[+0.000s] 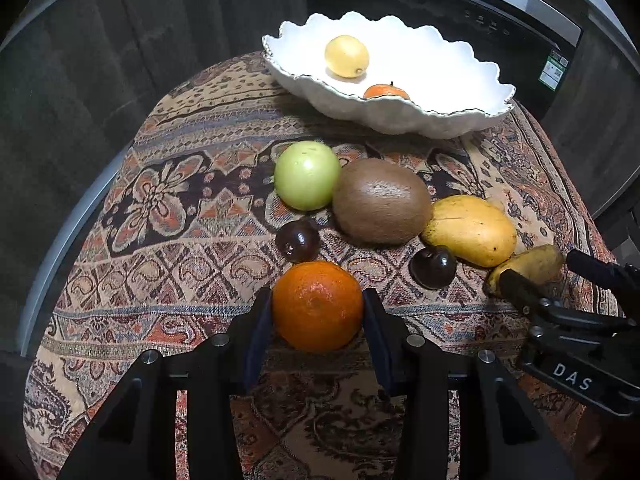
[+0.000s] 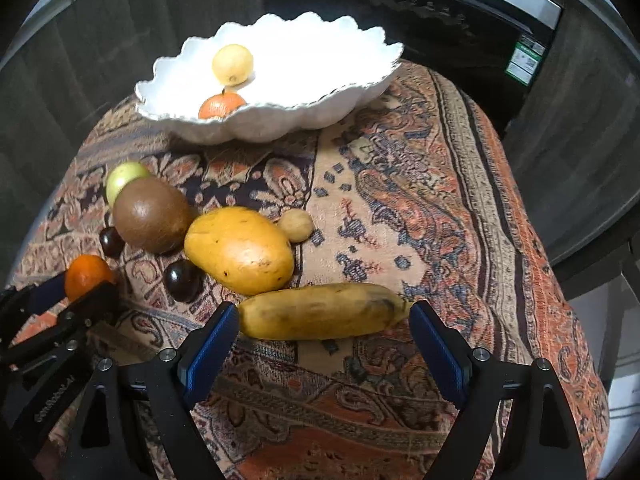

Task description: Organize fruits

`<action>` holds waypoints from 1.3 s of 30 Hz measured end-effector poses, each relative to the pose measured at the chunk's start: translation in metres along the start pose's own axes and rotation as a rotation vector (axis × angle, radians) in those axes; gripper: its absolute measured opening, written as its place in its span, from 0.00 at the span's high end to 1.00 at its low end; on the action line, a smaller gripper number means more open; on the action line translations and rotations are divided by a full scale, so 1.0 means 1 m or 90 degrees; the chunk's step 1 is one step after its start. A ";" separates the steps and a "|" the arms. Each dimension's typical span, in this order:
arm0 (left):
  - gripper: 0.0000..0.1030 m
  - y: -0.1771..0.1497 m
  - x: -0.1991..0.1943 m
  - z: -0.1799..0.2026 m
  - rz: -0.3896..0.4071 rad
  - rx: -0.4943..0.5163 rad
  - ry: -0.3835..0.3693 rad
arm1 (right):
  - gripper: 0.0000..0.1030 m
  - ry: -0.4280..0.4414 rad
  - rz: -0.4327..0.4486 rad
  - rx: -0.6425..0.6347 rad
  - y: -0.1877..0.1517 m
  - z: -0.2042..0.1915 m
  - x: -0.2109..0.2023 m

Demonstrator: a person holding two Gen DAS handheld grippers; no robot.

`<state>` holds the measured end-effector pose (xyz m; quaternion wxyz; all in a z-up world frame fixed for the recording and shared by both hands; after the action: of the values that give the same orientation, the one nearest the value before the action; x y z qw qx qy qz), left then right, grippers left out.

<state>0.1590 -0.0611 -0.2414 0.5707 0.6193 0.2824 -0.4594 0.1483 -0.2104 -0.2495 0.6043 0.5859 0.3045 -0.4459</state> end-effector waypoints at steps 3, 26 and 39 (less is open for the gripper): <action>0.58 0.001 0.001 0.000 -0.001 -0.002 -0.001 | 0.09 0.000 0.000 0.000 -0.001 0.001 0.003; 0.58 0.001 0.007 -0.001 -0.008 -0.004 -0.002 | 0.10 0.013 -0.010 -0.009 -0.002 0.004 0.028; 0.58 0.000 0.004 -0.001 -0.004 -0.003 -0.003 | 0.32 0.022 -0.006 -0.019 -0.006 -0.002 0.016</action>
<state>0.1614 -0.0613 -0.2452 0.5716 0.6158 0.2841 -0.4619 0.1496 -0.2106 -0.2666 0.6055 0.5832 0.3243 -0.4336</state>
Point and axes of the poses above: each gripper's, at about its wrist camera, not at the fingertips, and x roughly the way its jaws point, z to its right, y to its top, the point moved 3 cm from there along x, roughly the way its jaws point, and after that the axes turned 6 degrees about -y, right-handed, at the moved point
